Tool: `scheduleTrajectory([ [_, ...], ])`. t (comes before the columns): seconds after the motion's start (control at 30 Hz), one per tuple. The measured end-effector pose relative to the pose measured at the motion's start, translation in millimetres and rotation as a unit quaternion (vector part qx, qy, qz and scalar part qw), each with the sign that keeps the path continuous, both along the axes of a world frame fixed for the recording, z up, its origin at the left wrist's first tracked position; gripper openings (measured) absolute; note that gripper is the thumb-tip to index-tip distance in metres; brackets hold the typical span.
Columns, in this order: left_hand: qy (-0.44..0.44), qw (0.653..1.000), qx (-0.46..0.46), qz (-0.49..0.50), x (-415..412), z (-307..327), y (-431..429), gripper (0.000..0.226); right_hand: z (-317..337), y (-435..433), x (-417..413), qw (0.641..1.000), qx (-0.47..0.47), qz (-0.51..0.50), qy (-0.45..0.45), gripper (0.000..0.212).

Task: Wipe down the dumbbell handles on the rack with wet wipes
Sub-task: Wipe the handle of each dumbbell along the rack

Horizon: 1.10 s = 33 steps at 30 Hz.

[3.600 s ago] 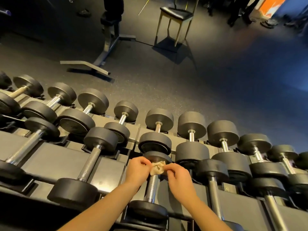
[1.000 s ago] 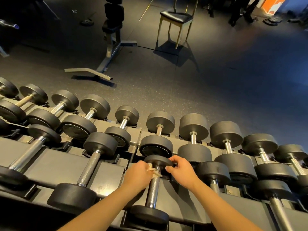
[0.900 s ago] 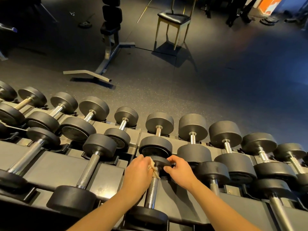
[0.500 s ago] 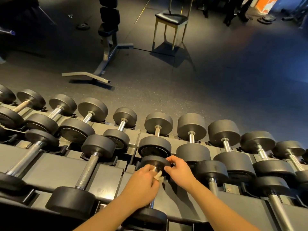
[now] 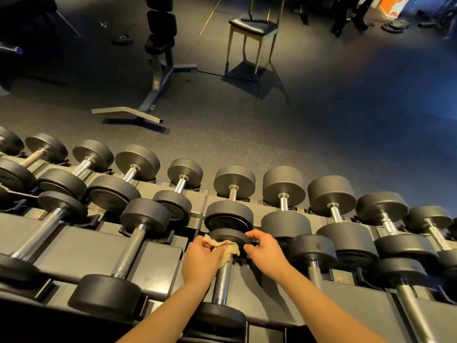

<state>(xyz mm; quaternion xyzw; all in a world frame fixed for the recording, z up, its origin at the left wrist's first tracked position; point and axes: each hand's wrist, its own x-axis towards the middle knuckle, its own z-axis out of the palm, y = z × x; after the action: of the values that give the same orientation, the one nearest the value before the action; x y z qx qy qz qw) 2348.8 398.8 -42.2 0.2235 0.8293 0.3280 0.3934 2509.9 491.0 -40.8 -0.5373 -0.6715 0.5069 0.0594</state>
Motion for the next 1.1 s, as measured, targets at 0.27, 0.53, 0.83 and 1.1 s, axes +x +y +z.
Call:
scheduleTrajectory([
  [0.27,0.073,0.994,0.039,-0.065,2,-5,-5,0.032,-1,-1,0,1.000,-0.004,-0.005,-0.002,0.028],
  [0.53,-0.058,0.995,-0.039,-0.067,5,-3,14,0.035,-1,-1,-1,1.000,-0.001,-0.002,0.000,0.026],
  [0.83,-0.477,0.877,-0.019,0.059,-12,4,6,0.026,-1,4,-1,1.000,-0.015,0.015,-0.003,0.024],
  [1.1,0.291,0.876,-0.006,-0.386,16,10,0,0.022,-5,1,3,1.000,-0.008,-0.002,0.003,0.022],
])
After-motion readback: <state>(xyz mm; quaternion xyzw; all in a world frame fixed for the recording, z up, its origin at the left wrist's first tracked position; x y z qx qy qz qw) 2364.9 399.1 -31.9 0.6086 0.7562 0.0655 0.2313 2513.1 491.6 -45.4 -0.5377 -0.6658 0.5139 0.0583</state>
